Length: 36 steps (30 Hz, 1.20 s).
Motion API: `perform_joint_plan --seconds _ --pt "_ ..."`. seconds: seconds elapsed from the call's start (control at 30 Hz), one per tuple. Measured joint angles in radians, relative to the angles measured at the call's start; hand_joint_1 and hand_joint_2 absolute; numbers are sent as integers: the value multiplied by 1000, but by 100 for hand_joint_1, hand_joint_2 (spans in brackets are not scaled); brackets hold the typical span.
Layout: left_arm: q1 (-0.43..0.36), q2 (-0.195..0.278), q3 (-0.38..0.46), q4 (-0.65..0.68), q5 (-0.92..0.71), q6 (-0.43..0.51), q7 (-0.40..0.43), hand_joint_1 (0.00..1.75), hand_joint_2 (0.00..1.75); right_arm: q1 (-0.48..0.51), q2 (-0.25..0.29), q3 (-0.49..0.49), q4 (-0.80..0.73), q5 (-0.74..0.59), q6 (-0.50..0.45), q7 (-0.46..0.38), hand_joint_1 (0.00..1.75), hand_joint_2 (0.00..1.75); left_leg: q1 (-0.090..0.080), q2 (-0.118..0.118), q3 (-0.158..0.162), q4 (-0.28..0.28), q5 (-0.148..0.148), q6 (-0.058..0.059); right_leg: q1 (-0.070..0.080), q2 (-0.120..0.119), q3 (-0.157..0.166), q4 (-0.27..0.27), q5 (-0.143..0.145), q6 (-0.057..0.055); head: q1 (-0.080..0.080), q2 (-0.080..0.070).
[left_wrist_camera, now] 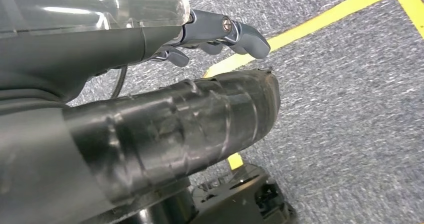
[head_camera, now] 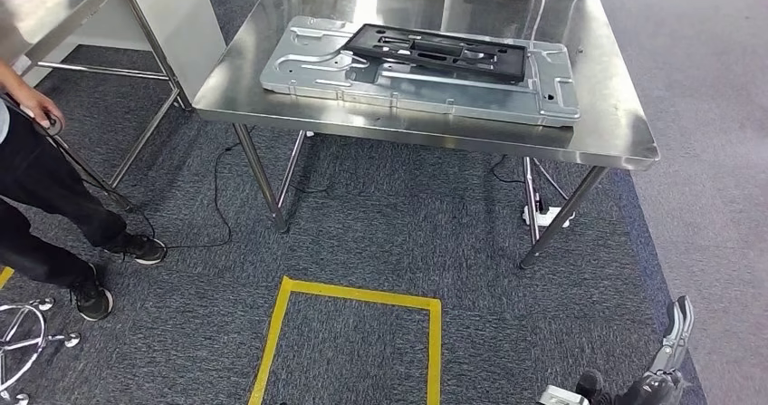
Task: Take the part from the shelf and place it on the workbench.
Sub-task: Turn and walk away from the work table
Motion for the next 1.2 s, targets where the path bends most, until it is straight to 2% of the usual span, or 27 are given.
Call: perform_joint_plan --seconds 0.03,0.07,0.1,0.13,0.2,0.27,0.33,0.37,0.43,0.5,0.53,0.57,0.6,0.67,0.7,0.73,0.77,0.83,0.93,1.0,1.03,1.07,1.13,1.17,1.2 --pt "1 0 0 0 0 0 0 0 0 0 0 0 4 -5 2 2 0 0 -1 2 -4 3 1 0 0 0 -12 33 -5 2 0 0" --pt "1 0 0 0 0 0 0 0 0 0 0 -1 8 -10 4 5 0 0 -1 5 -7 7 0 0 0 0 -6 29 9 2 0 0" --pt "1 0 1 0 1 0 0 0 0 0 0 -1 12 -16 5 7 0 0 -1 7 -9 12 -1 -2 0 -2 18 -14 38 1 0 0" --pt "1 0 1 0 2 0 0 0 0 0 0 -2 16 -21 8 9 0 0 -1 10 -9 17 -4 -4 0 -7 53 -80 72 -1 0 0" --pt "1 0 2 0 5 1 0 0 0 -3 0 -5 24 -34 16 12 0 0 -6 15 -13 26 -9 -13 6 -24 107 -191 107 -10 -1 0" --pt "1 0 3 0 7 3 0 0 0 -6 0 -11 33 -55 32 15 0 0 -10 23 -17 31 -12 -22 11 -28 116 -222 106 -21 -2 0" --pt "0 0 4 0 8 4 0 0 0 -7 1 -24 47 -81 58 17 0 0 -8 28 -18 34 -16 -31 9 -17 112 -227 111 -32 -2 0" --pt "-1 0 5 0 8 4 0 0 0 -10 2 -34 57 -93 75 16 0 0 -7 24 -24 47 -28 -37 8 -13 111 -230 115 -39 -2 0" --pt "0 0 6 0 10 4 1 0 0 -19 11 -63 84 -115 114 10 0 0 -3 5 -61 131 -85 -47 4 -5 108 -234 121 -50 -2 0" --pt "3 0 9 0 10 4 2 0 0 -28 24 -102 117 -131 155 1 0 0 0 -6 -119 262 -146 -52 5 4 103 -233 123 -53 -2 0" --pt "4 0 11 0 10 4 2 0 0 -32 31 -125 133 -138 177 -2 0 0 0 -7 -138 304 -156 -53 5 9 102 -232 124 -54 -2 0" --pt "5 0 13 0 10 4 3 0 0 -36 38 -150 150 -142 199 -6 0 0 1 -8 -140 310 -145 -52 6 15 101 -230 124 -54 -2 0" --pt "6 0 14 0 10 4 3 0 0 -41 46 -175 165 -144 220 -9 0 0 1 -10 -124 277 -116 -50 6 23 101 -228 124 -53 -2 0" --pt "7 1 18 0 10 4 3 0 0 -53 63 -222 192 -149 249 -12 0 0 1 -31 -63 146 -45 -42 6 38 101 -225 124 -51 -2 0" --pt "7 1 20 0 10 4 3 0 0 -59 70 -240 201 -151 256 -12 0 0 1 -44 -39 88 -25 -38 7 46 99 -223 125 -48 -2 0" --pt "7 1 21 0 10 4 3 0 0 -63 76 -255 209 -153 261 -12 0 0 1 -55 -26 53 -16 -35 7 53 95 -221 127 -43 -2 0" --pt "6 1 22 0 10 4 3 0 0 -66 80 -268 214 -153 264 -12 0 0 0 -60 -22 41 -18 -33 7 59 91 -222 130 -37 -2 0" --pt "4 1 22 0 10 4 3 0 0 -67 85 -282 221 -153 269 -13 0 0 -2 -54 -24 40 -17 -31 4 67 86 -224 135 -29 -2 0" --pt "4 1 22 0 10 4 3 0 0 -67 86 -285 223 -153 271 -13 0 0 -3 -53 -24 41 -17 -30 4 69 86 -225 136 -27 -3 0" --pt "4 1 23 0 10 4 3 0 0 -67 89 -296 224 -149 273 -13 0 0 2 -44 -21 31 -9 -21 5 67 85 -223 135 -22 -3 0" --pt "5 1 23 0 9 3 2 0 0 -69 92 -306 225 -145 276 -13 0 0 4 -33 -20 26 -3 -14 5 54 63 -174 105 -17 -2 0" --pt "5 1 24 0 9 1 1 0 0 -70 96 -316 226 -140 278 -14 0 0 5 -17 -21 21 2 -6 4 41 30 -101 68 -11 -1 0" --pt "6 1 24 0 10 -6 -1 0 0 -72 102 -328 225 -133 280 -14 0 0 2 11 -24 21 3 0 -1 15 -25 30 10 -2 0 0" --pt "6 1 25 0 10 -8 -2 0 0 -71 104 -329 223 -132 280 -14 0 0 1 21 -25 22 3 -1 -4 11 -18 22 24 1 0 0" --pt "6 1 25 0 10 -10 -2 0 0 -70 105 -330 220 -131 280 -15 0 0 2 28 -25 24 1 -3 -5 3 14 -33 55 1 0 0"
